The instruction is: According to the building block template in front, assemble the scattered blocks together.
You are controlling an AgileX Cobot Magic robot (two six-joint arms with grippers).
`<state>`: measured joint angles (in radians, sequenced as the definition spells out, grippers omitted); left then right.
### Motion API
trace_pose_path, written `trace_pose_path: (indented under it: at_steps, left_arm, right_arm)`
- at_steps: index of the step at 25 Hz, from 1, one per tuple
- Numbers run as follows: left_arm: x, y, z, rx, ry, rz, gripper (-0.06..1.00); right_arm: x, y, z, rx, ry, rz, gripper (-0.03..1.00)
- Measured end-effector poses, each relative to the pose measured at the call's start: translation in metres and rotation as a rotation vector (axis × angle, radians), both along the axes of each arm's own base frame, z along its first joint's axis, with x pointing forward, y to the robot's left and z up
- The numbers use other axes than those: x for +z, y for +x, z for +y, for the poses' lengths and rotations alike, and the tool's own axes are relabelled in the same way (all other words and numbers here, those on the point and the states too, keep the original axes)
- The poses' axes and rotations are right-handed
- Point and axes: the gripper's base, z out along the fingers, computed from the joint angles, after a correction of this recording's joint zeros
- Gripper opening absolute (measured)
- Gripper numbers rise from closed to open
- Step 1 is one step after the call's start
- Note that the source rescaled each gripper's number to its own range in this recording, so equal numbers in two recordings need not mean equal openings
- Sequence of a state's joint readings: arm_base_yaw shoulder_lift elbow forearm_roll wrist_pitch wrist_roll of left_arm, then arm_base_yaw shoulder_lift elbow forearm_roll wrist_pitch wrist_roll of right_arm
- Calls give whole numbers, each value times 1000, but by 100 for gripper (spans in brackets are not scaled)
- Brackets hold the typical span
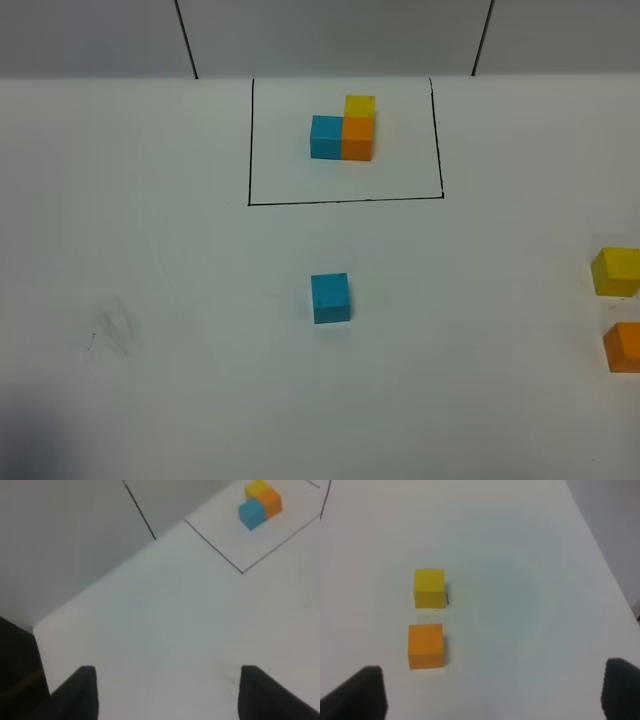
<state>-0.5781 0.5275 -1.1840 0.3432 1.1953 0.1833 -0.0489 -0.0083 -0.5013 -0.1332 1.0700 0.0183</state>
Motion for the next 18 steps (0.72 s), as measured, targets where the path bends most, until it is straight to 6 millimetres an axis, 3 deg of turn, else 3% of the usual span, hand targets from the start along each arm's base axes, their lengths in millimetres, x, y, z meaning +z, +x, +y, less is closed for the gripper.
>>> trace_pose_path:
  at_steps: [3,7,18]
  left_arm:
    - [-6,-28,17,5,-62,-72,35]
    - [-22,-50,22,56,-114,-91,35]
    - [-89,-63,-5,447,-275,21,34]
  right_arm:
    - [0,0,0,0,0,0,80]
    - [0,0,0,0,-1,0,80]
    - [0,0,0,0,-1,0,80]
